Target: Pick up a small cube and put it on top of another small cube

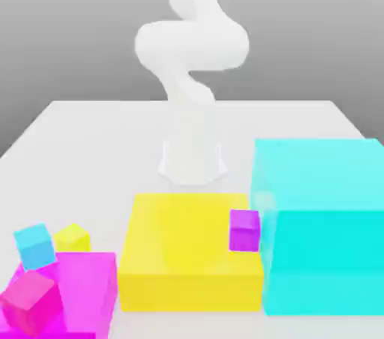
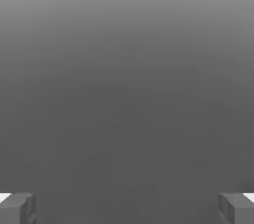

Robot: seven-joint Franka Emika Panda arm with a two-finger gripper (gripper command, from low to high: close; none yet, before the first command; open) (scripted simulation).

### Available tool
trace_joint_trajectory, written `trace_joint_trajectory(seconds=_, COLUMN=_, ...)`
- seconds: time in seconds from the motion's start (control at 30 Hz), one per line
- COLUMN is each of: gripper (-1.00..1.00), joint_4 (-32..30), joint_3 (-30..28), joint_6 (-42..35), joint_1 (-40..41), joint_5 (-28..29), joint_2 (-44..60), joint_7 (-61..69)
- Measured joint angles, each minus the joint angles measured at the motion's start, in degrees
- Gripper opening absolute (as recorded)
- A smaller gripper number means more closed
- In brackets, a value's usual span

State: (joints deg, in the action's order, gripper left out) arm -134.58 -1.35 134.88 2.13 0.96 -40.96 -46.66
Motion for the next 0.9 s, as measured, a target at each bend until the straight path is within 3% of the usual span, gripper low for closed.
trace_joint_trajectory(seconds=0.43, gripper=0.0, joint_4=-15.4, joint_3=-10.0, joint_6=17.4, joint_1=11.5, joint_5=2.3, joint_2=27.5, joint_7=-2.4)
trace_joint_trajectory(seconds=0.67, gripper=0.0, joint_4=-23.5, joint_3=-14.8, joint_6=26.6, joint_1=17.6, joint_5=-3.0, joint_2=42.3, joint_7=1.0)
trace_joint_trajectory(seconds=0.9, gripper=0.0, joint_4=-22.2, joint_3=-5.0, joint_6=37.7, joint_1=26.2, joint_5=-13.5, joint_2=57.0, joint_7=8.8)
